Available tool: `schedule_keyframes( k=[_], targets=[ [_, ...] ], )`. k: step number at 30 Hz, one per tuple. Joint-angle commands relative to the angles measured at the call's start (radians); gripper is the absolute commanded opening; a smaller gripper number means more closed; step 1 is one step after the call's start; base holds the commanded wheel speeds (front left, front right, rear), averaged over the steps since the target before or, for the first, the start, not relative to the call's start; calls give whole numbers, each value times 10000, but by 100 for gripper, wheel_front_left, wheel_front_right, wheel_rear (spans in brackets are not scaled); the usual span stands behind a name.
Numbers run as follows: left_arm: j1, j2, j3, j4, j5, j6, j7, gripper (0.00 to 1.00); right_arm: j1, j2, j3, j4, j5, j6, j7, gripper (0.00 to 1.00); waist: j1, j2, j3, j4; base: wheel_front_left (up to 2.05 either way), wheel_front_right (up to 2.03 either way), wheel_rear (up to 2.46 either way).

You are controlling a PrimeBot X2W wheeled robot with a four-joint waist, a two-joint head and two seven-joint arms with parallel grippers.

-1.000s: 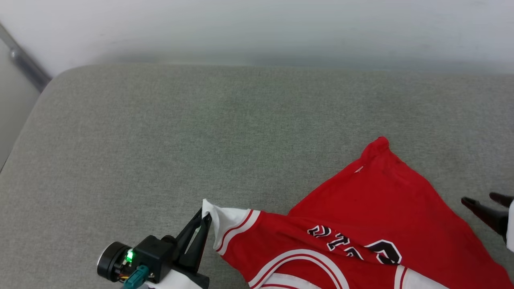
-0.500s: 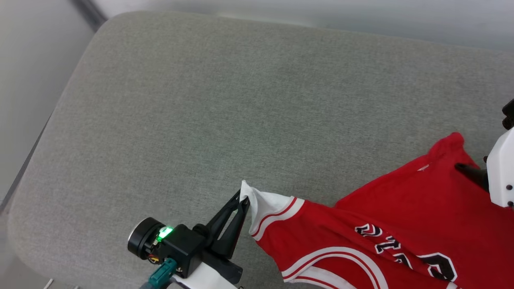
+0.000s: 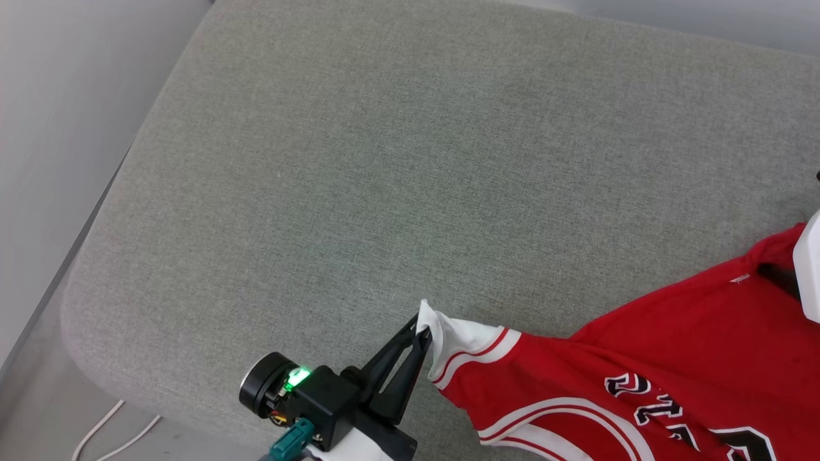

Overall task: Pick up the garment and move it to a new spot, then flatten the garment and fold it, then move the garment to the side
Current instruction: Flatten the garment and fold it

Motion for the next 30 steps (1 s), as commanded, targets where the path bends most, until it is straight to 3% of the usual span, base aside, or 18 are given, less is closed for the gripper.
schedule_keyframes(
  k=[1, 4, 5, 6, 15, 23, 30],
  targets=[
    [-102, -54, -62, 67, -30, -66, -54, 0, 346, 139, 293, 505, -112, -11, 2, 100, -1, 0, 34, 45, 0, 0, 0],
    [-157, -73, -122, 179, -19, -109, -79, 0, 505, 167, 528, 781, -61, -12, -29, 100, -1, 0, 61, 78, 0, 0, 0],
    [-179, -78, -128, 209, -16, -126, -80, 0, 552, 159, 634, 820, -16, -12, -55, 61, -1, 0, 62, 82, 0, 0, 0],
    [-196, -85, -132, 240, -15, -136, -81, 0, 547, 141, 694, 826, -1, -11, -145, 0, -1, 0, 57, 80, 0, 0, 0],
    [-173, 186, -16, 331, -34, -108, -131, 0, -184, 5, 799, 923, 158, -9, -1648, 0, -1, 0, -605, -361, 0, 0, 0],
    [-298, 960, 368, 23, -8, 5, 243, 0, -812, 173, 976, 1058, 495, -9, -3287, 0, -1, 0, -1890, -1205, 0, 0, 0],
    [-420, 1783, 1138, -703, -298, 229, 694, 0, -1323, 29, 1195, 526, 956, -9, -3862, 0, -1, 0, -2856, -2170, 0, 0, 0]
  ],
)
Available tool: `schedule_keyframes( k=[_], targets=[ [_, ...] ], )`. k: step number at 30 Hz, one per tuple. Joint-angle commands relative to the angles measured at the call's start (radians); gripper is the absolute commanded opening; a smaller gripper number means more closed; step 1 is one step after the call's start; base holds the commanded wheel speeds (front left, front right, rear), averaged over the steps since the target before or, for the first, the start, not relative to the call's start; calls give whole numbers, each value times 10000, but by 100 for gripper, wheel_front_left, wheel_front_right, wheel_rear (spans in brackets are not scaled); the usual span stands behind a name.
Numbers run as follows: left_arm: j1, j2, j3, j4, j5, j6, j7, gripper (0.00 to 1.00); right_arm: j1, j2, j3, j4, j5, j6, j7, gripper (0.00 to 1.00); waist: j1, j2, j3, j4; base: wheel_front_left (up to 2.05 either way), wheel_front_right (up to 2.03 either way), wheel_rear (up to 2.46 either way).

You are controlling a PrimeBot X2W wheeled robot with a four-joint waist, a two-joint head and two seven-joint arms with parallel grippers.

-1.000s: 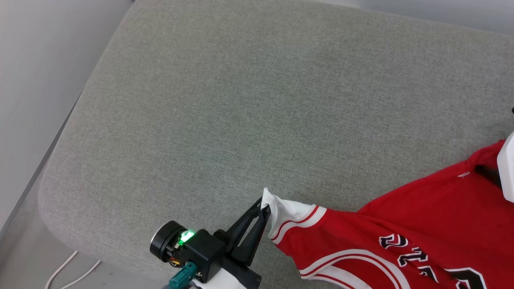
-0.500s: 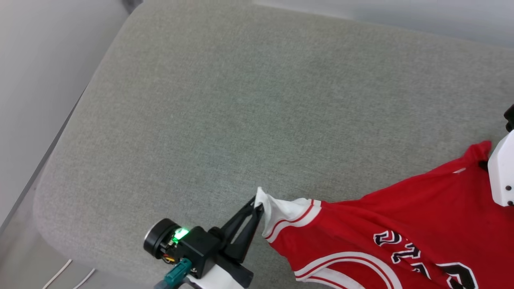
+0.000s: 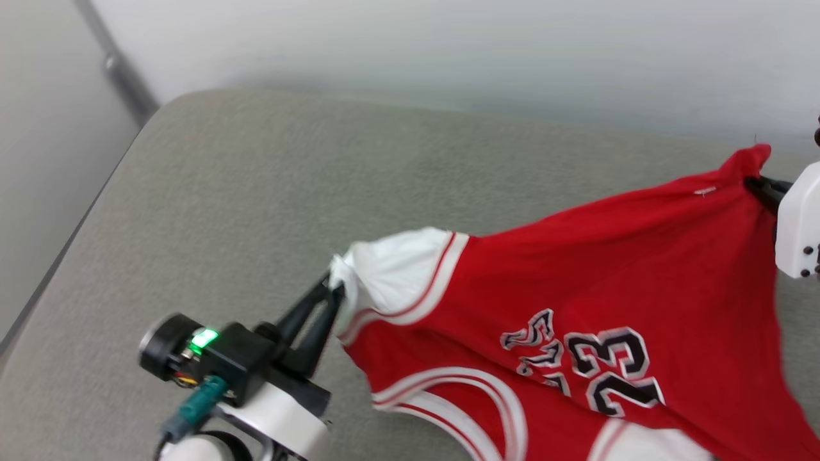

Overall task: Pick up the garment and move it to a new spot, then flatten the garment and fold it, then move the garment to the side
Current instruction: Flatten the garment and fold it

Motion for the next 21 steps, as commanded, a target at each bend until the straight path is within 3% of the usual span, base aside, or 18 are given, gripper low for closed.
schedule_keyframes(
  k=[1, 11, 21],
  targets=[
    [-222, 270, 265, -228, -55, 106, 134, 0, -185, -51, 37, -198, 129, -7, -67, 0, 0, 0, -654, -743, 0, 0, 0],
    [-1029, 1490, 1758, -1331, -427, 378, 820, 0, -519, -487, -293, -2150, 440, -9, -52, 0, 0, 0, -1228, -1993, 0, 0, 0],
    [-2442, 2408, 2960, -1865, -568, 271, 1317, 0, -317, -260, -1029, -4100, 101, -9, -90, 0, 0, 0, -1213, -2887, 0, 0, 0]
  ],
)
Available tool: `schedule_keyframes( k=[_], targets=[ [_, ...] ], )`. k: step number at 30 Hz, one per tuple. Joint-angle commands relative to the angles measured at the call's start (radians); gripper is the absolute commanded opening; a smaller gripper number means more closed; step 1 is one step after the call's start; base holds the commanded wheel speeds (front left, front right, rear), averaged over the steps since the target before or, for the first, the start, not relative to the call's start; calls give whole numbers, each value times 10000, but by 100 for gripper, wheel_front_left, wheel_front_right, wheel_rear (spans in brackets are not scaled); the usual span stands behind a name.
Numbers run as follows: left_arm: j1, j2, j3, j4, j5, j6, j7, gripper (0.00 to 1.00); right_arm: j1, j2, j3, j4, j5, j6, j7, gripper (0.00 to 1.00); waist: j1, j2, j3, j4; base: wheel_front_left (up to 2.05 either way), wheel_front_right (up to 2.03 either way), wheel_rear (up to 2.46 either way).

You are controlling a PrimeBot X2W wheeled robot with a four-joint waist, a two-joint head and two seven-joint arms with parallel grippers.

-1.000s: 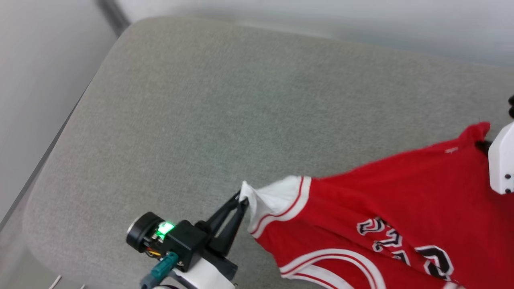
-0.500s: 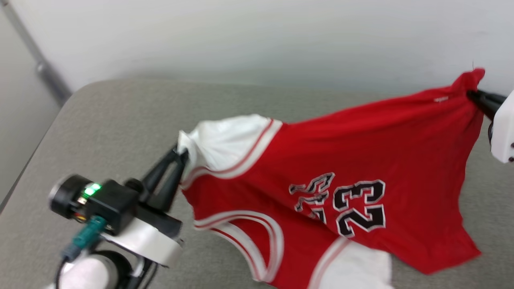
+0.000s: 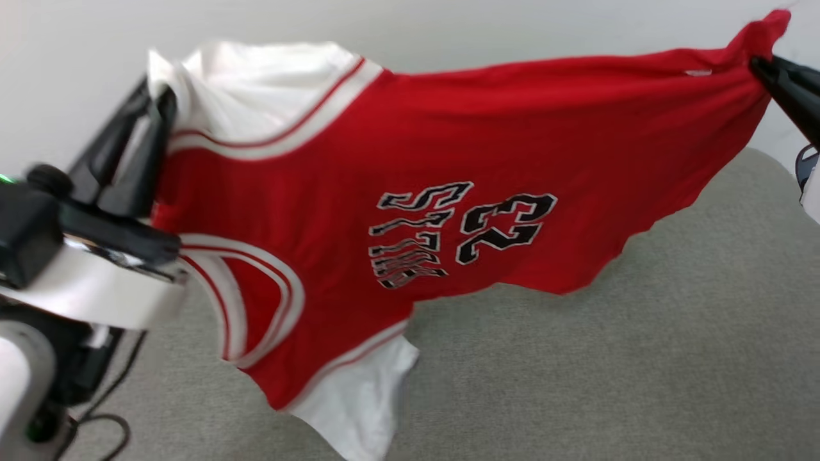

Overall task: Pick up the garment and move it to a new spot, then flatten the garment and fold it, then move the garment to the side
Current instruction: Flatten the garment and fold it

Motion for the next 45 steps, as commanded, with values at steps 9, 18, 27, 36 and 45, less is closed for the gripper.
schedule_keyframes(
  k=[9, 18, 27, 36, 45],
  targets=[
    [-1761, 517, 909, -207, -331, -164, 602, 0, -200, 338, -1010, -1145, -295, -11, -291, 0, 0, 0, 549, -568, 0, 0, 0],
    [-4447, 763, 1127, 622, -281, -938, 891, 0, -1416, 809, -1677, -1479, -1146, -13, -896, 0, 0, 0, 2276, -714, 0, 0, 0],
    [-8407, 385, 576, 2993, 169, -2212, 991, 0, -4094, 1726, -1844, -119, -2246, -14, -1919, 0, 0, 0, 4567, -933, 0, 0, 0],
    [-12524, -957, -235, 6569, 1346, -2820, 46, 0, -7180, 2482, -1986, 2473, -3802, -16, -3225, 0, 0, 0, 6333, -808, 0, 0, 0],
    [-13193, -2214, -590, 9316, 1453, -2706, -1395, 0, -8272, 3194, -2188, 4949, -4796, -16, -4848, 0, 0, 0, 7109, -382, 0, 0, 0]
  ],
)
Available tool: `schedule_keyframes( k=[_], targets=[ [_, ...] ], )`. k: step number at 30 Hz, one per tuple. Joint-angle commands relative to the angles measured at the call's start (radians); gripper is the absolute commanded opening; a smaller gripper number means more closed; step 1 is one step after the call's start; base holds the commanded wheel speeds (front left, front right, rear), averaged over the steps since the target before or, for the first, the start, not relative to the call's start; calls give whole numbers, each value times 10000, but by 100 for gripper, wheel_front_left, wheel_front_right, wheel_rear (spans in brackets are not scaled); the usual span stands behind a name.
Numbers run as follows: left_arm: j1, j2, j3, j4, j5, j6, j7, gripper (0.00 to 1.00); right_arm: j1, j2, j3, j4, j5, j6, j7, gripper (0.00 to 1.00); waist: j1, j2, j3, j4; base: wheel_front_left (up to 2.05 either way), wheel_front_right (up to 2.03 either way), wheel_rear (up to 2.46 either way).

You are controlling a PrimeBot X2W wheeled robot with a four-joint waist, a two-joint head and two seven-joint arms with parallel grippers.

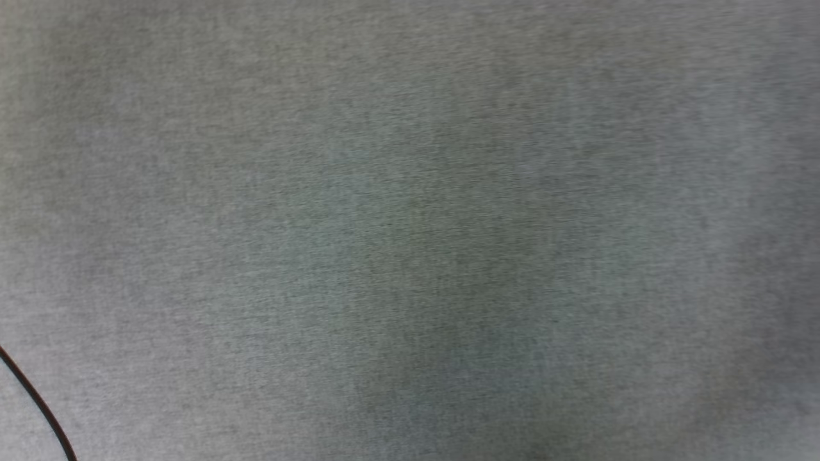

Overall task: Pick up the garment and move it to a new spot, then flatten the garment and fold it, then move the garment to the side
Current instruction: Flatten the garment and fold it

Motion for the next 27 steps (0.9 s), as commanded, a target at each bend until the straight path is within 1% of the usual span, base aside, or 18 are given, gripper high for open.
schedule_keyframes(
  k=[1, 5, 9, 13, 15, 16, 19, 23, 27],
  targets=[
    [244, -59, -16, 320, -114, -34, -251, 0, 87, 109, -83, 350, -11, -21, -251, 0, -3, 0, 182, 206, 0, 0, 0],
    [1142, -433, -260, 910, -234, -143, -873, 0, 673, 342, -19, 1114, 75, -20, -904, 0, -3, 0, 112, 411, 0, 0, 0],
    [2571, -826, -589, 1100, -379, -275, -1248, 0, 1612, 411, 218, 1746, 190, -18, -1359, 0, -3, 0, -228, 587, 0, 0, 0],
    [4221, -1088, -893, 964, -444, -382, -1408, 0, 2686, 499, 553, 2130, 424, -17, -1636, 0, -3, 0, -761, 708, 0, 0, 0],
    [5130, -1215, -969, 750, -478, -324, -1454, 0, 3279, 510, 769, 2235, 587, -17, -1744, 0, -3, 0, -1117, 744, 0, 0, 0],
    [6113, -1305, -944, 315, -473, -238, -1463, 0, 3926, 476, 1048, 2275, 813, -17, -1804, 0, -3, 0, -1489, 776, 0, 0, 0],
    [7746, -1354, -932, -362, -466, -134, -1469, 0, 4972, 259, 1800, 2163, 1133, -17, -1793, 0, -3, 0, -2106, 839, 0, 0, 0],
    [9807, -1189, -919, -1077, -538, 3, -1472, 0, 6481, -82, 2853, 1755, 1882, -15, -1801, 0, -3, 0, -2949, 911, 0, 0, 0],
    [11720, -927, -1092, -1519, -702, -65, -1473, 0, 7966, -545, 3789, 1194, 2742, -15, -1453, 0, -3, 0, -3673, 979, 0, 0, 0]
  ],
)
